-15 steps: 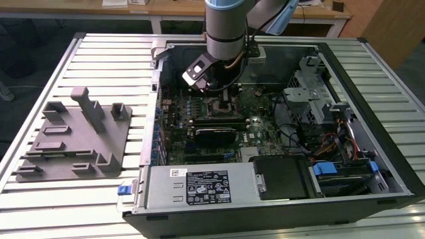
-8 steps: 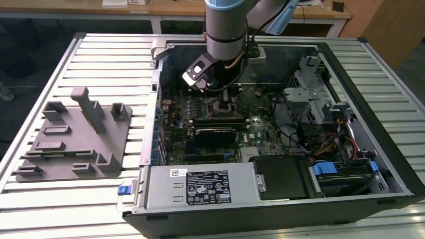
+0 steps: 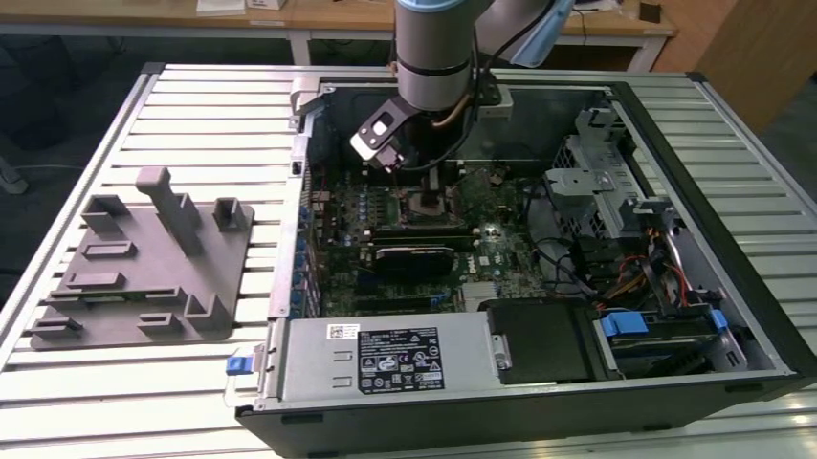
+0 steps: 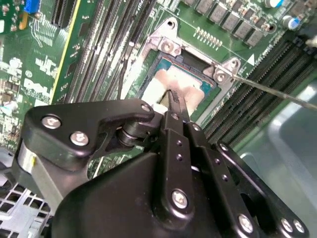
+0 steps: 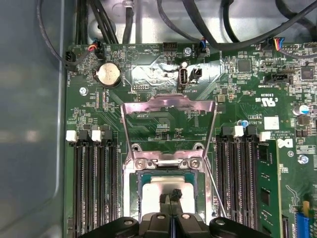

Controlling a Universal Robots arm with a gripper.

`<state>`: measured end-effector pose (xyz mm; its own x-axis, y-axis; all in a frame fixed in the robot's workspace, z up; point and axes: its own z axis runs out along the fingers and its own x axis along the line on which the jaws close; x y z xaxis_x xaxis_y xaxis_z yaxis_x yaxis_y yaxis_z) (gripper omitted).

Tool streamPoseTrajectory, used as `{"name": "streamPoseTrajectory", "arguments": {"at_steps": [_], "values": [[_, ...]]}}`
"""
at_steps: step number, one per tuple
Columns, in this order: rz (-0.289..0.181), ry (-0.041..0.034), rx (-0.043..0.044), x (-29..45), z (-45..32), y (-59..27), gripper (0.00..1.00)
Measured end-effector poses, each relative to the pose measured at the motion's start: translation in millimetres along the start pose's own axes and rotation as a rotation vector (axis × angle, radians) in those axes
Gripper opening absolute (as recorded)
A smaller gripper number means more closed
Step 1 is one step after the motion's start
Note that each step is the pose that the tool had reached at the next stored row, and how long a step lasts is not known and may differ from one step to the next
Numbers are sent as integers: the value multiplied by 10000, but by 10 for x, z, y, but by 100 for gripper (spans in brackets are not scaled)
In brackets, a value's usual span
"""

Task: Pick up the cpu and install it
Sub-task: 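Place the cpu into insertion slot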

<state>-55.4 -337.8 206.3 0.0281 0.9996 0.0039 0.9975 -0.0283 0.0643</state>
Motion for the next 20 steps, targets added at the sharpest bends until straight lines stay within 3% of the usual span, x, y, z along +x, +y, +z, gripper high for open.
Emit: {"name": "streamPoseTrajectory", "arguments": {"at_steps": [15,20], "values": [[-2,-11,1,2,-382,25,11],[-3,-41,0,3,-468,30,11]]}}
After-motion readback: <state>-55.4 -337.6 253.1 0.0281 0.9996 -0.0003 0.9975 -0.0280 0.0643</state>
